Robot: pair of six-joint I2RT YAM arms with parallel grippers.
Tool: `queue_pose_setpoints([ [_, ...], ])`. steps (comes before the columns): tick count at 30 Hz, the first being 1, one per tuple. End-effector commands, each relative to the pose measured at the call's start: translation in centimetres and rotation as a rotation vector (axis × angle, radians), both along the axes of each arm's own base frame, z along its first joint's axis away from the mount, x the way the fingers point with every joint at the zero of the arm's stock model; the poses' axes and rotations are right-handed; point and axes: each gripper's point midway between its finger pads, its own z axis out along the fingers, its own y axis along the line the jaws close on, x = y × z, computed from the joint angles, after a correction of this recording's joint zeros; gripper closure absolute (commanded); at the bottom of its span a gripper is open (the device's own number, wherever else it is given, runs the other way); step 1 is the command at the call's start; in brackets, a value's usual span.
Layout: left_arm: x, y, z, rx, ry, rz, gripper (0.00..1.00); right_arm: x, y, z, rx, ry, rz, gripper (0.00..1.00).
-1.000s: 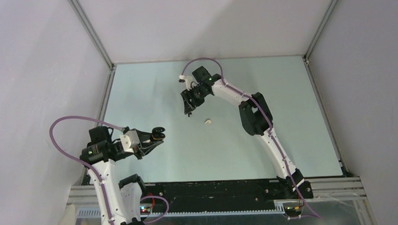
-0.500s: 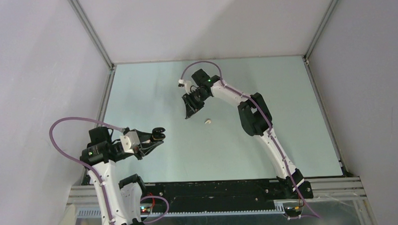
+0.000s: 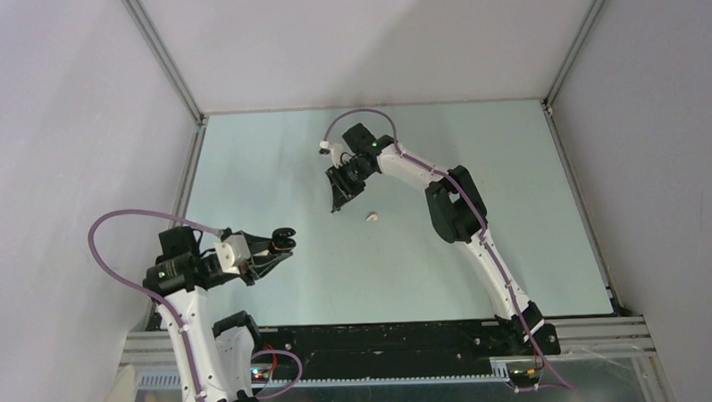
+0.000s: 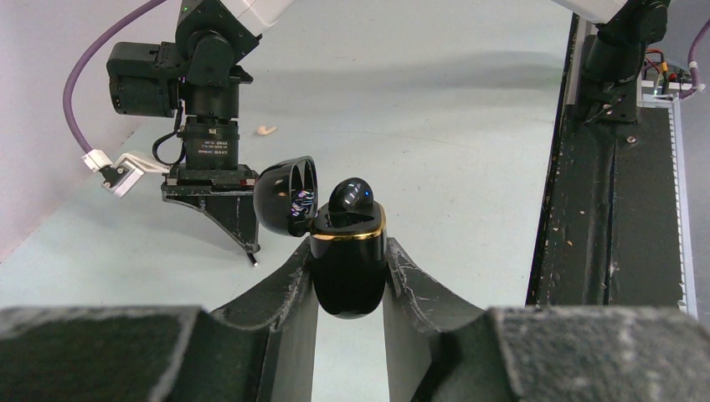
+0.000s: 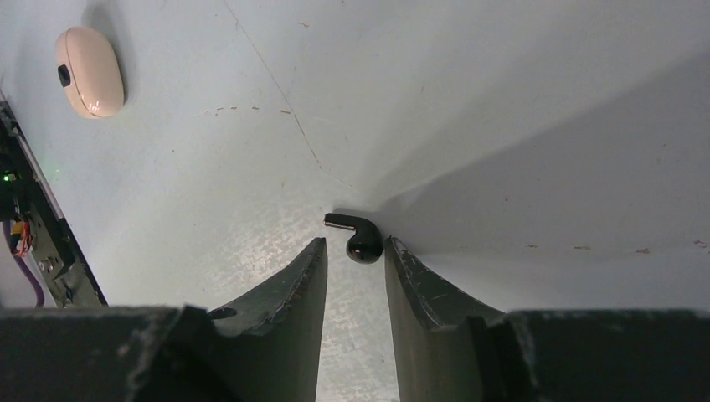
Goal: Insert the wireless bluetooth earbuds into the charging case
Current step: Pick up the left earbud from the center of the board.
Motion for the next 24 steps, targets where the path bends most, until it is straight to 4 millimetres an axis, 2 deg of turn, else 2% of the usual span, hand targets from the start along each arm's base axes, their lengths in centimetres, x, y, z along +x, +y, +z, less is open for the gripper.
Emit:
queue_pose_setpoints([
  [1,0.3,0.1,1.3,0.018,-0.079,0.005,1.00,0.9,-0.6,-0.9,-0.051,-0.030,-0.049,0.67],
  [9,0.3,0.2,1.3,0.019,-0.080,0.008,1.00,0.8,-0.7,-1.1,-0.054,-0.025,-0.046,0.73],
  [11,0.3,0.2,1.3,0.018,-0.079,0.008,1.00,0.8,-0.7,-1.1,-0.053,-0.025,-0.045,0.77],
  [17,0.2,0.2,1.4,0.020,-0.082,0.009,1.00,0.7,-0.5,0.0,-0.029,-0.032,-0.036,0.86],
  [21,0.3,0.2,1.3,0.018,-0.081,0.009,1.00,1.0,-0.5,2.8,0.001,-0.065,-0.036,0.87],
  [22,0.4,0.2,1.4,0.012,-0.084,0.007,1.00,1.0,-0.5,4.2,0.015,-0.087,-0.038,0.87],
  [23,0.5,0.2,1.4,0.005,-0.079,0.006,1.00,1.0,-0.6,4.7,0.017,-0.095,-0.040,0.87],
  [24,0.6,0.2,1.3,-0.010,-0.065,0.004,1.00,1.2,-0.8,6.5,0.032,-0.130,-0.046,0.87],
])
